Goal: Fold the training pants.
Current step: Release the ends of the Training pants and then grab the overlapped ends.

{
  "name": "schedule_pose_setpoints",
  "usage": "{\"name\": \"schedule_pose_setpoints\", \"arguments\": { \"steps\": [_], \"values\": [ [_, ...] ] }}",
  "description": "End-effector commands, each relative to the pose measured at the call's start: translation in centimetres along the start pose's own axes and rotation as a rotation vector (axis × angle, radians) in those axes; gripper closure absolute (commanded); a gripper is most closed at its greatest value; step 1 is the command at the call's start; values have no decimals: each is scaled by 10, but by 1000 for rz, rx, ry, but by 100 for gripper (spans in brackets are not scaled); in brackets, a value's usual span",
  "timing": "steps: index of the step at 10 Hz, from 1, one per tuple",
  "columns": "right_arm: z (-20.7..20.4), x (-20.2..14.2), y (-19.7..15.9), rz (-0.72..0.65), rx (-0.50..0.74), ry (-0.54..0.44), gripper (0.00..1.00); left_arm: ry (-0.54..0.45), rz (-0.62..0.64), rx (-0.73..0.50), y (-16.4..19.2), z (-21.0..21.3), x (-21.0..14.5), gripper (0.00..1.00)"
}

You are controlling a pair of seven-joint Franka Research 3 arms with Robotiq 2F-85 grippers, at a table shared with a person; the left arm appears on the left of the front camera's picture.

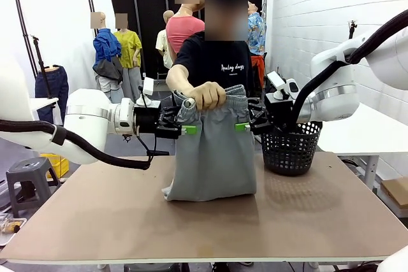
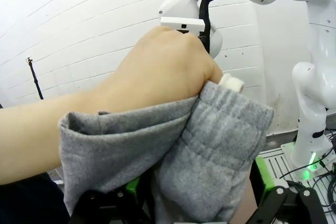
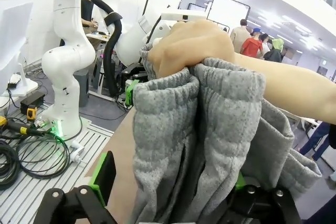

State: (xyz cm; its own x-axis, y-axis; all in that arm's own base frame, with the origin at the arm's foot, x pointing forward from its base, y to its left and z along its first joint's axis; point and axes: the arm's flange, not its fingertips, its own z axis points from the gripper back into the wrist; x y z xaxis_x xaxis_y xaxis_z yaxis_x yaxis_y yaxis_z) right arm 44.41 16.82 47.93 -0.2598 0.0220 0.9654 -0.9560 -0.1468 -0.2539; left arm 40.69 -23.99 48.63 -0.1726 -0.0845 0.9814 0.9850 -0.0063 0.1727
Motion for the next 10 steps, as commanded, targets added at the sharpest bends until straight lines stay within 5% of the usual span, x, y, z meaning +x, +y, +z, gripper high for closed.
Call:
{"name": "schedule_pose_setpoints", "arguments": {
  "steps": [1, 10],
  "values": [
    [0, 1, -3, -32, -10, 9, 0, -26, 13, 3, -1, 7, 2, 0],
    [31, -19, 0, -70, -242, 84, 0, -2, 14, 258, -4, 31, -6, 0]
  ]
}}
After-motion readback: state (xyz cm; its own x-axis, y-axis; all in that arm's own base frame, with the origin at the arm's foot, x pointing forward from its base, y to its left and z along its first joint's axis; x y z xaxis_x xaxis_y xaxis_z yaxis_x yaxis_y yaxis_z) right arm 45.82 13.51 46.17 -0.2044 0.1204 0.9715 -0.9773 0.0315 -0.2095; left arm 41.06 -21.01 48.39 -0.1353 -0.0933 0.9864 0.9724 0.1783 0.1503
